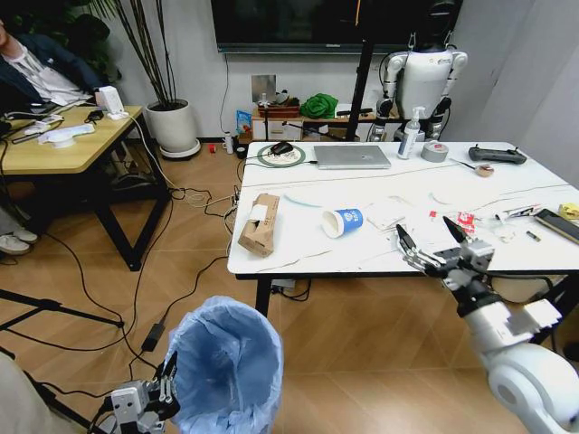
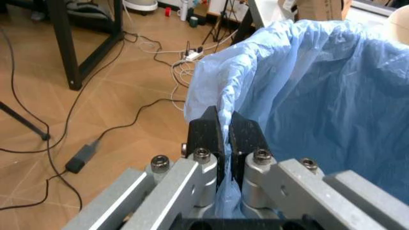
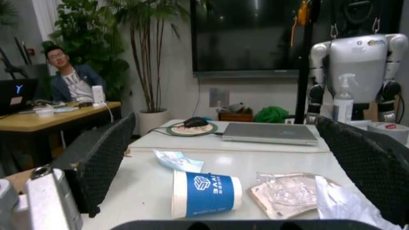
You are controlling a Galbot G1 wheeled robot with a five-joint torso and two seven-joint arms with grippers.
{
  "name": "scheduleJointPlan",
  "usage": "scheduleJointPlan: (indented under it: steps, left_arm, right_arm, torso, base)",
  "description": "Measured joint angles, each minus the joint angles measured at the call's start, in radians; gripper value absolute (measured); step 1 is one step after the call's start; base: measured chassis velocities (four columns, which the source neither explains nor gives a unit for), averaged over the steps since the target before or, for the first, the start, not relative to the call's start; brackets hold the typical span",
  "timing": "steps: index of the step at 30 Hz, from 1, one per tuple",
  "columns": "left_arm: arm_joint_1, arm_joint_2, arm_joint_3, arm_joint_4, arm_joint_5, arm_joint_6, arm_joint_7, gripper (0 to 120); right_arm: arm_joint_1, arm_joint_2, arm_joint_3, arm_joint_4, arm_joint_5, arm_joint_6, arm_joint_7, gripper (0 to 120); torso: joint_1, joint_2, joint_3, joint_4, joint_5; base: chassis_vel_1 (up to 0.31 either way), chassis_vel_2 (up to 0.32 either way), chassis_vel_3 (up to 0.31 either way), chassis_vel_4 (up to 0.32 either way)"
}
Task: Pick up the trash bin and place the trash from the table into it.
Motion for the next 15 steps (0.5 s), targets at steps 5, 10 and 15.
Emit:
scheduleJointPlan:
  steps: [5,10,15]
  left_arm:
    - [0.002,-0.013,-0.011,0.003,0.003,0.000,0.003,0]
    - [0.012,-0.055,-0.033,0.008,0.013,-0.020,0.017,0]
    - [0.013,-0.069,-0.038,0.008,0.023,-0.020,0.019,0]
  right_arm:
    - [0.123,-0.024,-0.100,-0.045,0.050,-0.026,0.031,100]
    - [0.318,-0.081,-0.309,-0.120,0.095,-0.024,0.015,100]
    - [0.424,-0.086,-0.419,-0.142,0.128,-0.026,0.012,100]
  torso:
    - [0.000,-0.001,0.000,0.0000,0.0001]
    - [0.000,-0.001,0.000,0.0000,0.0004]
    - [0.000,-0.001,0.000,0.0000,-0.0004]
  base:
    - [0.000,0.000,0.000,0.000]
    - [0.000,0.000,0.000,0.000]
    - [0.000,0.000,0.000,0.000]
